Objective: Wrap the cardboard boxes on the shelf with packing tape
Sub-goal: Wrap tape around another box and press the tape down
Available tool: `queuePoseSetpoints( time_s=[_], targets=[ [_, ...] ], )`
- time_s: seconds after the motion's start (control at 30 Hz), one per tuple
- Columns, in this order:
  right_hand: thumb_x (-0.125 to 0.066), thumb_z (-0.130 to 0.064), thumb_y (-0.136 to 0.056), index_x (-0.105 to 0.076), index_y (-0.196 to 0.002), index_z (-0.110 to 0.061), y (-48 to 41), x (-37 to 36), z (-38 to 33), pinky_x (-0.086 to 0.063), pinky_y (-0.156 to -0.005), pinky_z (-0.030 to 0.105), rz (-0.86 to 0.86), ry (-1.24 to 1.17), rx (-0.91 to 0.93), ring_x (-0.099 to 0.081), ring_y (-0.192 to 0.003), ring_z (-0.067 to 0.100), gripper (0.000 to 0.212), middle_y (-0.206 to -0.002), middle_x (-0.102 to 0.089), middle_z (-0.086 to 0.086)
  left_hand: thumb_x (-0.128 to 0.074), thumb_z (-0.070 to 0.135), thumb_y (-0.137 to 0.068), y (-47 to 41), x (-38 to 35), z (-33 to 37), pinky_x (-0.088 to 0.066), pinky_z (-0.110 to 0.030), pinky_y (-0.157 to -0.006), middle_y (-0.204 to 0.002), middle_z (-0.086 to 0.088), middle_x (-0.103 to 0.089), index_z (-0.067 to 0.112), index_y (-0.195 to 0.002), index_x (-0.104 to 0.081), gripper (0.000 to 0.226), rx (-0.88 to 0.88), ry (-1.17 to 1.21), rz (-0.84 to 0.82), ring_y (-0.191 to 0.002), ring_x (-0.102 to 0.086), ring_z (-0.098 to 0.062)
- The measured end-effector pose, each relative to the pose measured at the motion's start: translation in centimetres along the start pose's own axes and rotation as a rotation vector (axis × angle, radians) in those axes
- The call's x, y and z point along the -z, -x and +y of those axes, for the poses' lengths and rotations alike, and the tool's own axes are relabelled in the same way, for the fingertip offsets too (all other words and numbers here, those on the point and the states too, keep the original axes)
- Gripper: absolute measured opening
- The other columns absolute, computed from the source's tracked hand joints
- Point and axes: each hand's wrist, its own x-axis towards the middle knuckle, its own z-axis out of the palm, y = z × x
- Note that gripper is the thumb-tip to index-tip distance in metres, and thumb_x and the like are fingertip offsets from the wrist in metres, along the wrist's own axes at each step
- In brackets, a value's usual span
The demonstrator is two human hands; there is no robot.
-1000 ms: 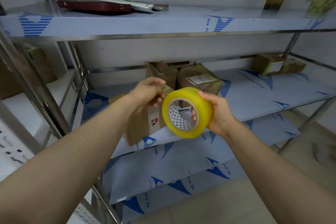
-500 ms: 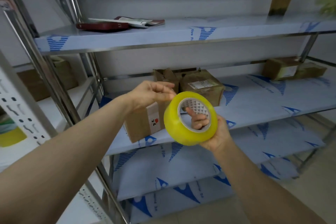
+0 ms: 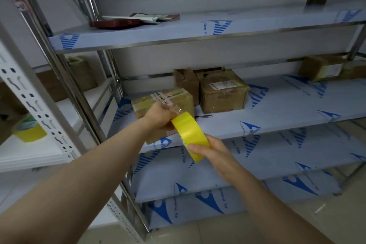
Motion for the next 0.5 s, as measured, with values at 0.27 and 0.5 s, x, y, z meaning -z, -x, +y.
queuePoseSetpoints(
  time_s=[0.27, 0.5],
  targets=[
    [-0.073, -0.039, -0.075, -0.071, -0.096, -0.006, -1.3, -2.6, -2.6, -0.054, -0.088, 0.044, -0.039, 0.128, 0.002, -0.068, -0.088, 0.024, 0.039, -0.097, -0.072, 0.015, -0.069, 0.005, -0.084, -1.1, 4.1, -2.7, -0.055, -0.026, -0.056, -0.051, 0.002, -0.064, 0.010, -0.067, -0.064, 0.019, 0.080, 0.000, 0.094, -0.043, -0.060, -0.006],
    [-0.072, -0.034, -0.080, -0.072, -0.086, -0.015, -4.7, -5.5, -5.7, -0.056, -0.072, 0.031, 0.028, 0.026, -0.004, -0.069, -0.076, 0.016, 0.020, -0.084, -0.074, 0.005, -0.068, 0.003, -0.084, -4.2, 7.8, -1.3, -0.051, -0.018, -0.044, -0.045, 0.001, -0.061, 0.007, -0.070, -0.062, 0.015, 0.086, 0.253, 0.102, -0.038, -0.058, -0.006]
  ],
)
